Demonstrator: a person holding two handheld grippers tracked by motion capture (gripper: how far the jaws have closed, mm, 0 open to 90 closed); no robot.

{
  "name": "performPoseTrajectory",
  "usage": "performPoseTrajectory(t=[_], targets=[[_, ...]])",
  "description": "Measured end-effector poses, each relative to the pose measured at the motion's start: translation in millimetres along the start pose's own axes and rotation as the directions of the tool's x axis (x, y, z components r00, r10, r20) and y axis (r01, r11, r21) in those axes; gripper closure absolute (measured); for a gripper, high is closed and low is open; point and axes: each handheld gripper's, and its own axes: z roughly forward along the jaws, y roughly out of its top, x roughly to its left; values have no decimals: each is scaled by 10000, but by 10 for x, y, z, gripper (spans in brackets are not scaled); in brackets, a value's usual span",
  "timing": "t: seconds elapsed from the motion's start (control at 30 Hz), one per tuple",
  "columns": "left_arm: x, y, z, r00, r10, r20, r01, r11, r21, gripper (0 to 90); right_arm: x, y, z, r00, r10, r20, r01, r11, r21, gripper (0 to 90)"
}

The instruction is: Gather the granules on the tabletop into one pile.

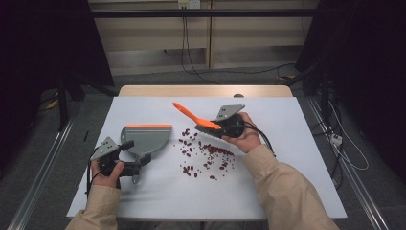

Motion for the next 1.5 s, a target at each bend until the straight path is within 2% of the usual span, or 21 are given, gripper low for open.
performPoseTrajectory(t=[0.23, 0.37, 0.5, 0.57, 0.73, 0.83, 1.07, 1.5], targets=[[16, 0, -12, 10000, -52, 13, 52, 10000, -42, 45, -136, 85, 358, 9991, 181, 378, -180, 9998, -18, 715], [21, 0, -18, 10000, -96, -10, 96, 9999, -53, 45, -169, 149, 521, 9989, -28, 471, 27, 10000, 7, 715], [24, -1, -23, 9999, -107, -48, 106, 9999, -52, 45, -159, 163, 650, 9993, -271, 240, 268, 9996, 130, 715], [27, -3, -26, 9999, -128, -60, 128, 9999, -51, 44, -120, 153, 691, 9992, -380, -117, 381, 9993, 37, 714], [25, -8, -26, 9999, -101, -92, 101, 9999, -2, 45, -5, 167, 660, 9931, -1029, -557, 1051, 9937, 380, 709], [29, -12, -19, 9999, -79, -101, 79, 10000, 20, 45, 51, 147, 610, 9890, -1170, -908, 1203, 9922, 316, 708], [23, -14, -8, 9999, -57, -140, 58, 10000, 52, 45, 193, 81, 473, 9769, -1613, -1399, 1664, 9857, 254, 706], [17, -10, -23, 9998, -50, -210, 51, 10000, 28, 45, 392, 2, 258, 9683, -1689, -1842, 1774, 9837, 305, 705]])
